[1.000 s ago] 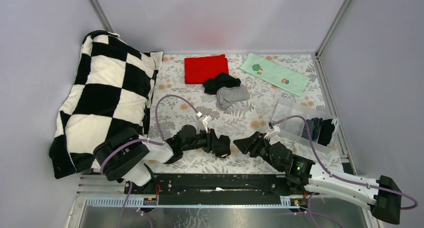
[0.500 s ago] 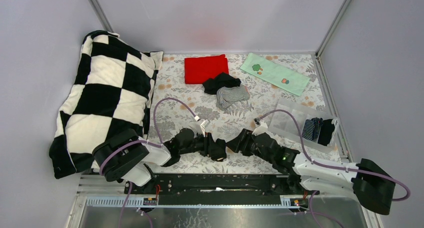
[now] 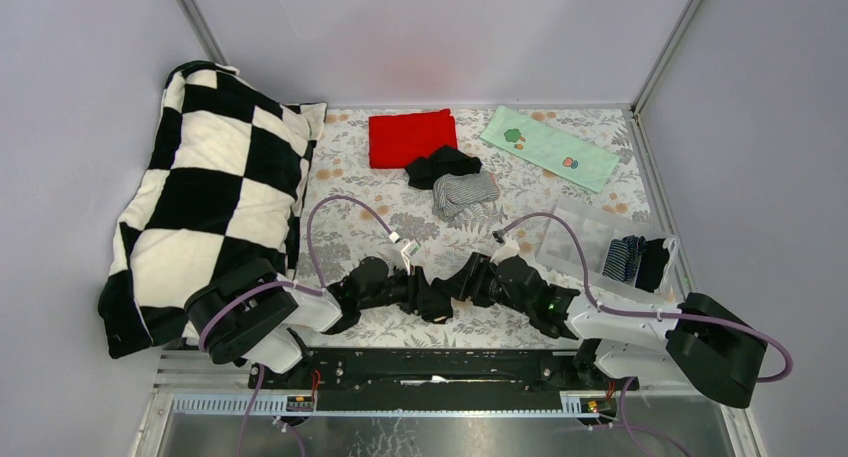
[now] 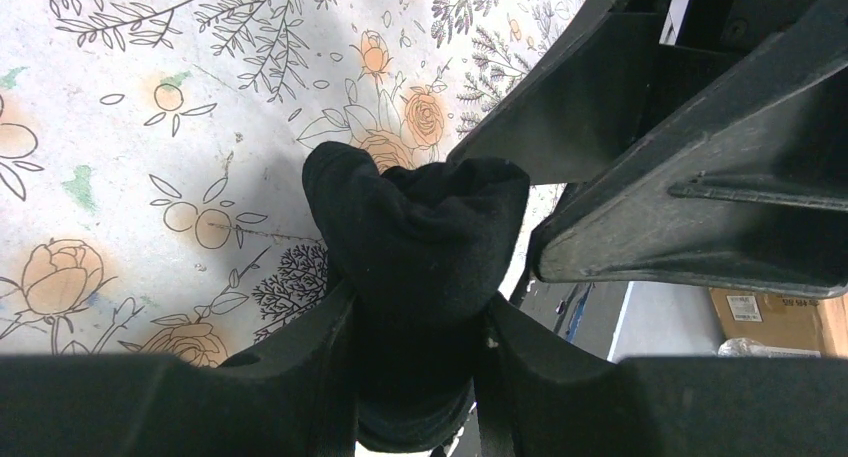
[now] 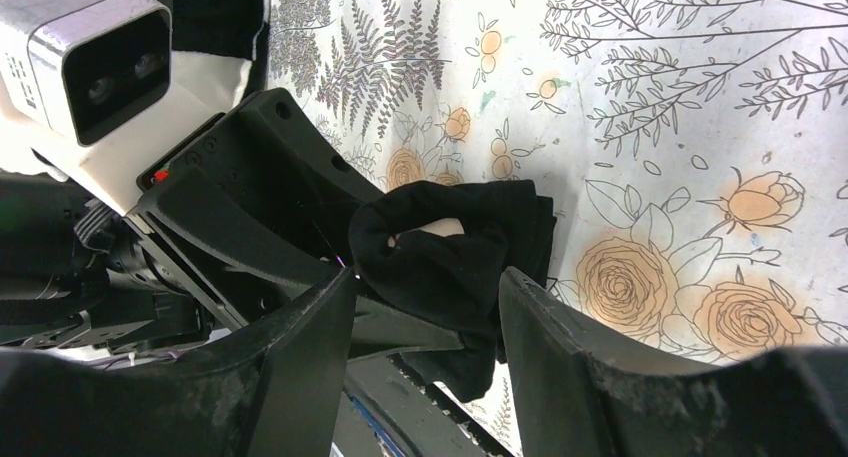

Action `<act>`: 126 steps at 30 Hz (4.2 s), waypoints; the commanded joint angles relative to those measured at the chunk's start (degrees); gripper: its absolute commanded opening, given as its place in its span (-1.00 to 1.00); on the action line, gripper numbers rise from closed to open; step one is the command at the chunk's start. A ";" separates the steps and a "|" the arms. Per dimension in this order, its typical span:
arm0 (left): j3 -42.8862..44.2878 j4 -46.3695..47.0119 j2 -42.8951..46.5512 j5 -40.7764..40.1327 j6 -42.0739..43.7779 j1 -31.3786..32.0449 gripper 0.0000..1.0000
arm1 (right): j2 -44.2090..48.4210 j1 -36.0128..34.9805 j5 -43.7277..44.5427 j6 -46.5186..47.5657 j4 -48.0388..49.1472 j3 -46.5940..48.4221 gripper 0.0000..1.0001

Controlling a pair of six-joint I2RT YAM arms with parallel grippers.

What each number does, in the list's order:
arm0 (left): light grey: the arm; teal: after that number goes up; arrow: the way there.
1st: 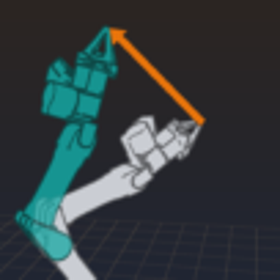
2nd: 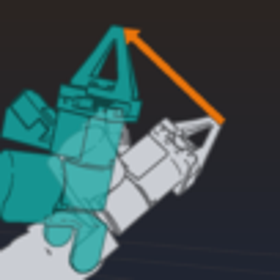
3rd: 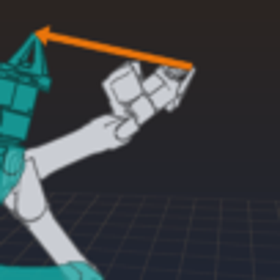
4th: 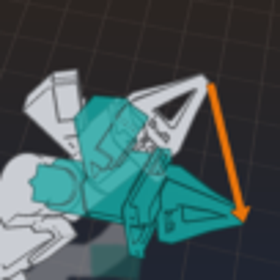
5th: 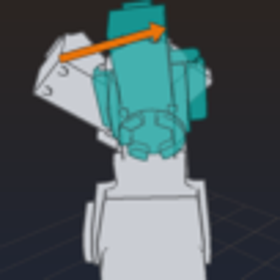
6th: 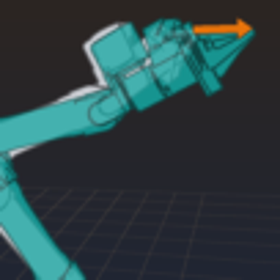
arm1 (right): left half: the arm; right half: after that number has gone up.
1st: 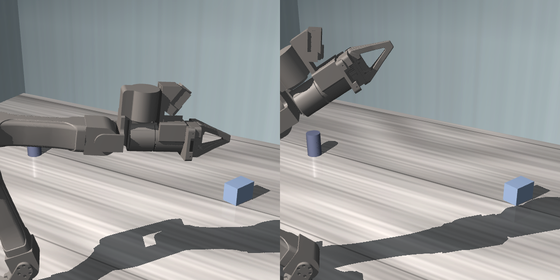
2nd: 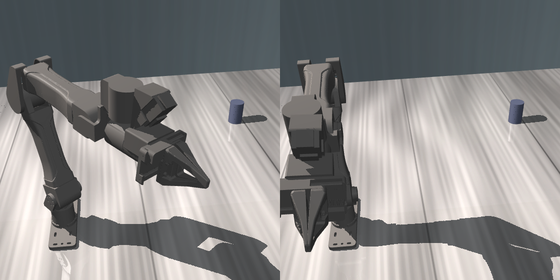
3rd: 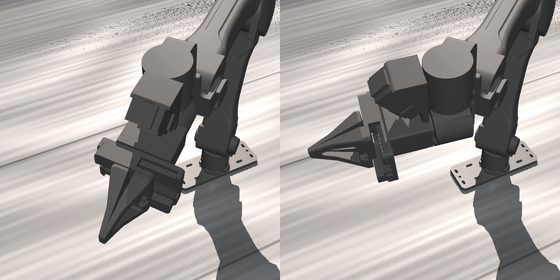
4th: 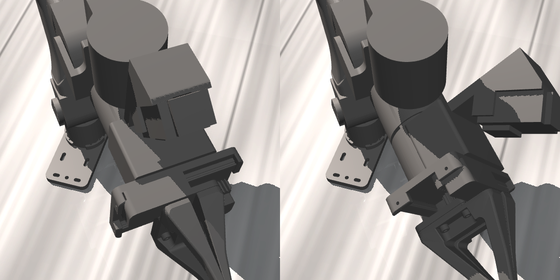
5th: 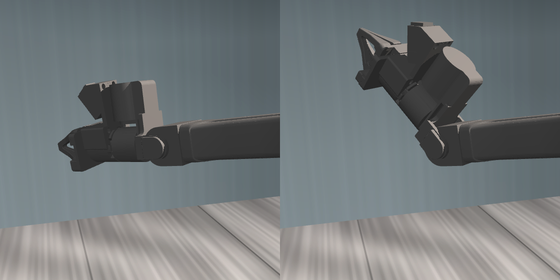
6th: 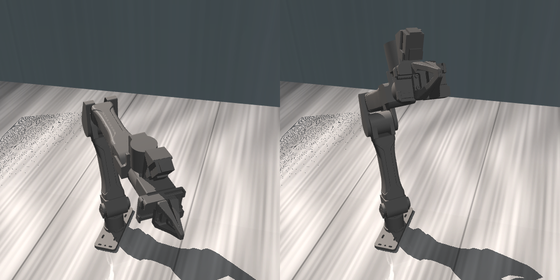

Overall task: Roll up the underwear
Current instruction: Roll the underwear to the center of the board.

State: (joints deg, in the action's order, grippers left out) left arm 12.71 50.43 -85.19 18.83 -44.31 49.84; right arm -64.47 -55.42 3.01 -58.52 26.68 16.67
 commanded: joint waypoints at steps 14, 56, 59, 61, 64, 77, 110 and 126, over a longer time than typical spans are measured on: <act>1.34 -1.68 0.25 -1.39 2.74 0.48 -1.00 | -8.95 1.06 -6.53 -0.12 8.68 3.80 -0.09; 2.80 -12.90 0.00 -3.51 -2.85 0.50 0.12 | -5.23 -2.24 6.55 -14.73 8.55 -8.94 -1.00; 2.67 -13.95 0.26 -2.92 -3.06 0.51 0.12 | -5.27 -2.33 6.37 -14.45 8.56 -9.09 -1.00; 2.64 -14.58 0.55 -2.45 -3.06 0.49 0.13 | -5.55 -2.53 6.23 -14.16 8.45 -9.18 -1.00; 2.65 -14.96 0.57 -1.53 -3.14 0.52 0.13 | -6.65 -3.10 6.20 -14.14 8.59 -9.39 -1.00; 3.55 -18.40 0.00 0.17 -2.58 1.81 0.13 | -10.94 -4.35 8.03 -15.31 10.92 -10.00 -1.00; 12.41 -47.75 6.44 -10.35 -2.84 7.15 0.48 | -11.06 -4.70 8.59 -14.89 10.98 -10.05 -1.00; 14.25 -56.90 8.60 -16.46 -5.28 12.36 0.53 | -10.53 -4.70 8.68 -15.02 11.28 -10.66 -1.00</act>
State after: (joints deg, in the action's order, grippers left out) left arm 27.75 3.05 -76.18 4.03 -48.56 60.71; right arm -74.72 -59.64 9.82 -74.89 44.10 7.75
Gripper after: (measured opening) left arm 0.757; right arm 0.037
